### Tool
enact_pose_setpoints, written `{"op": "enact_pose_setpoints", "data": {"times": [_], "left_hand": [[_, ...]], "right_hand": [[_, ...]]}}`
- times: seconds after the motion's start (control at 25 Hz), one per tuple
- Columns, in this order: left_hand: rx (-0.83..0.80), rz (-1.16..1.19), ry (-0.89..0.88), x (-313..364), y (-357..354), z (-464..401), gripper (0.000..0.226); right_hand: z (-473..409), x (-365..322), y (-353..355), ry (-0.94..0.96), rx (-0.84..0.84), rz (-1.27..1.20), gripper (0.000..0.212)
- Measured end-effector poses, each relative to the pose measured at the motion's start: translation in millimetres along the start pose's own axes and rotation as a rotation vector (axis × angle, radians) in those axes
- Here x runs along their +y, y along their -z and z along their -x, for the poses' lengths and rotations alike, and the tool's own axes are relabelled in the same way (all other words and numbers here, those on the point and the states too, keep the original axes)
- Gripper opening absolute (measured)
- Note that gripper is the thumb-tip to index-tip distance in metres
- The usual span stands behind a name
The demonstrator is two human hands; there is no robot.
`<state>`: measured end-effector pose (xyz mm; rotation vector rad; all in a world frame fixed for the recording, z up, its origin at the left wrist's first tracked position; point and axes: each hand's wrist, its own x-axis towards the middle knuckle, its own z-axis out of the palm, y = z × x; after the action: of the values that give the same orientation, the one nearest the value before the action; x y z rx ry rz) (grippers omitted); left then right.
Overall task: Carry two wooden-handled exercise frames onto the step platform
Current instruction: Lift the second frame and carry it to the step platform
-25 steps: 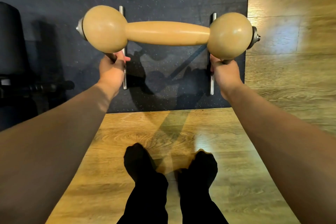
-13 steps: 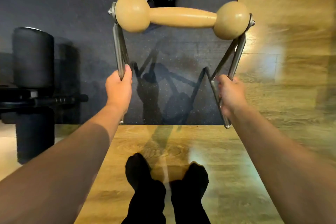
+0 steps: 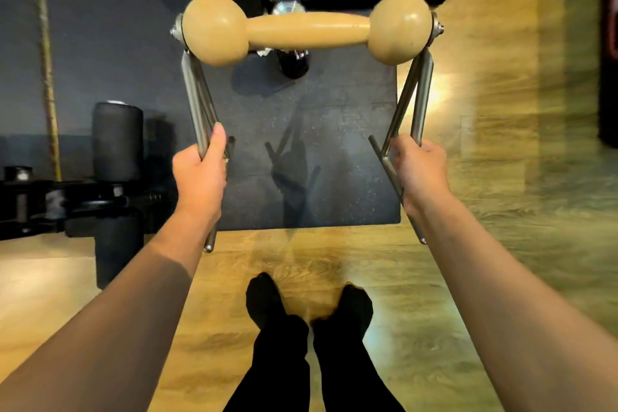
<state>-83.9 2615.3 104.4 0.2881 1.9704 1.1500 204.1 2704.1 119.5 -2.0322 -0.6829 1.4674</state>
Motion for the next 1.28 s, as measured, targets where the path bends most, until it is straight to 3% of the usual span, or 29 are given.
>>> {"op": "enact_pose_setpoints", "data": {"times": [0.2,0.92,1.12,1.28], "left_hand": [[0.009,0.097,-0.077,111,19,50,0.061],[-0.08,0.34,-0.608,571,101,237,0.052],[-0.143,0.462,-0.751,677,143,302,0.051],[-0.146,0.519,-0.876,742,191,341,0.049]], "right_hand": [[70,-106,32,0.141,-0.098,-0.026,0.036],[349,-511,130,0.654,-0.178,-0.22,0.037],[449,-597,155,0.792,-0.205,-0.27,0.028],[524,-642,162,0.905,-0.252,-0.337,0.035]]}}
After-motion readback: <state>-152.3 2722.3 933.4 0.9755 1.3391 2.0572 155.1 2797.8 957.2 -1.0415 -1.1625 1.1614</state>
